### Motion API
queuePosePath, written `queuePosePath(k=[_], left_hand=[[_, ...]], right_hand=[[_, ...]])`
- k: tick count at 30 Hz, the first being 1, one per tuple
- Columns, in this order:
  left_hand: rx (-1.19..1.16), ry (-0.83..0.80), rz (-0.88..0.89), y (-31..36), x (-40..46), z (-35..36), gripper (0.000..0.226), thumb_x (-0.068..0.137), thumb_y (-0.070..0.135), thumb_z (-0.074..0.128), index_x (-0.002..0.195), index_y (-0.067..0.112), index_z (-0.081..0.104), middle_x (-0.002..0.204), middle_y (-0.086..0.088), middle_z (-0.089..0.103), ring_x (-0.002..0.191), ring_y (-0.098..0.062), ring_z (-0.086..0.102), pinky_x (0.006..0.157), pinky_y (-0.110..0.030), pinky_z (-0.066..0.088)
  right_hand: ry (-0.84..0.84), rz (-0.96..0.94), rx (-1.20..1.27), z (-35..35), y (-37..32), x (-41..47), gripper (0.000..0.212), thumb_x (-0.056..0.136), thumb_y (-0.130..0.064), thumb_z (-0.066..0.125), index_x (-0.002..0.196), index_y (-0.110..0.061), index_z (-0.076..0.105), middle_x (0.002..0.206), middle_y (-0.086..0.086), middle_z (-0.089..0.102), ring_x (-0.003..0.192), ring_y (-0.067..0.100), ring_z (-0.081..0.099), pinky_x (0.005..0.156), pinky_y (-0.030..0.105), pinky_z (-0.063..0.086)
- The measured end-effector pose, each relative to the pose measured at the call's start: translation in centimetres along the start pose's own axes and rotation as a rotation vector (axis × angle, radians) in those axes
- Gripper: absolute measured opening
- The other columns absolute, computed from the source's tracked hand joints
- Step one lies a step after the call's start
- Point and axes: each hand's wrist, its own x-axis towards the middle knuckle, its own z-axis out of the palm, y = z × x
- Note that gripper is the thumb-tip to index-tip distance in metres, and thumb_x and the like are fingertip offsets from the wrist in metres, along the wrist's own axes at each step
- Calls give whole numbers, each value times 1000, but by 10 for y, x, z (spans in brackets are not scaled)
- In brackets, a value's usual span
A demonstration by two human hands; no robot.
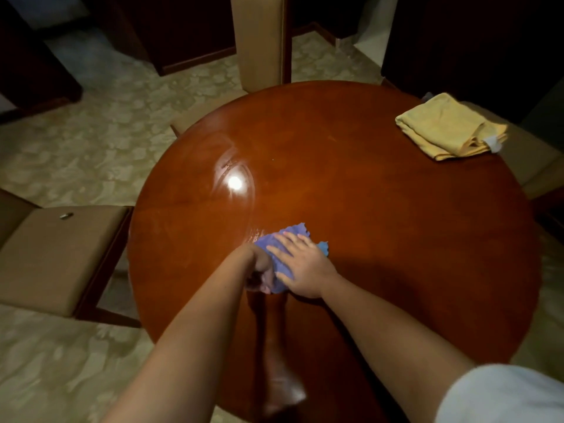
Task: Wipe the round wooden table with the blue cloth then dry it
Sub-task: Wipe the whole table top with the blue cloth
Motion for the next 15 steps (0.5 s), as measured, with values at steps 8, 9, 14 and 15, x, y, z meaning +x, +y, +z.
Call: queuePosePath(k=[8,9,14,15], left_hand=[[58,-162,-105,-13,22,34,54,99,2,39,52,2,65,42,-3,60,69,-10,48,63,-20,40],[51,-163,-108,-12,22,38,44,100,3,38,63,1,62,42,-3,60,69,-11,47,62,-20,40],[60,-163,-92,-6,21,59,30,102,9,37,76,3,51,41,-4,60,68,-10,46,59,-19,41],[60,-171,-96,-4,21,64,30,102,9,38,76,3,51,42,-4,60,67,-10,47,57,-19,42]], right_hand=[[19,-115,11,2,-2,-37,63,89,-53,35,142,-20,46,149,11,40,138,31,37,111,48,27],[25,-124,11,3,-1,-41,63,88,-52,36,141,-20,47,149,11,41,137,31,38,110,48,28],[31,-133,33,4,5,-66,60,91,-50,37,143,-21,44,151,10,38,140,30,34,112,48,24],[27,-130,37,3,7,-71,60,92,-50,36,144,-21,43,152,10,36,140,30,32,112,47,22]])
